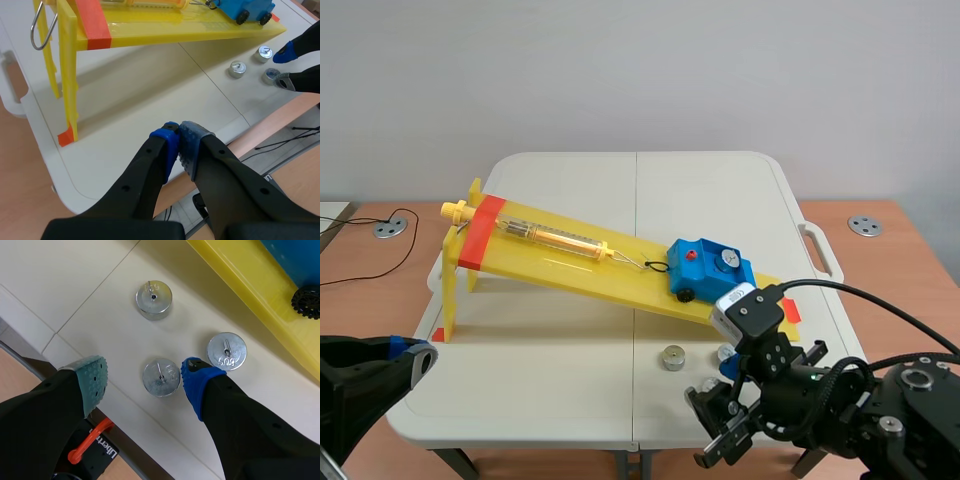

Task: Place the four metal weights on the blue cart on the ramp.

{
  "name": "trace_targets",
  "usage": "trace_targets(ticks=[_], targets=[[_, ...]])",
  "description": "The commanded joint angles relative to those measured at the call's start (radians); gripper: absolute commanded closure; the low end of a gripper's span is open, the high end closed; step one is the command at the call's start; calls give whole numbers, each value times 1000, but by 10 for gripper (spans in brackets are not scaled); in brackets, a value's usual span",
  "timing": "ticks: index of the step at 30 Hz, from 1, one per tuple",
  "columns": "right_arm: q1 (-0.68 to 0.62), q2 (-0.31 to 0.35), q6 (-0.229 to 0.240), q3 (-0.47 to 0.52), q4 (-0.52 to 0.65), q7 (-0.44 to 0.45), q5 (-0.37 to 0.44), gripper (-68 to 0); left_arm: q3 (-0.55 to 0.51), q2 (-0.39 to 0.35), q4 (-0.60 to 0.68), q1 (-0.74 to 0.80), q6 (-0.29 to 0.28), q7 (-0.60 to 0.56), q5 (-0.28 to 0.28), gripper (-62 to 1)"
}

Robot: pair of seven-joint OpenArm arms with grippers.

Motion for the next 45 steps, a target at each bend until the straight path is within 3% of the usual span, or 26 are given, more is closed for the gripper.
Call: trace_targets(ticks=[1, 33, 45], targets=[[78, -16, -31, 2, 57, 135, 26, -332, -8, -10, 32, -19, -21, -90, -30, -32], [79, -17, -42, -26, -6, 150, 23, -315, -8, -10, 32, -19, -21, -90, -30, -32], [106, -32, -66, -32, -70, 150, 23, -267, -8, -10, 32, -19, -23, -90, -31, -32]])
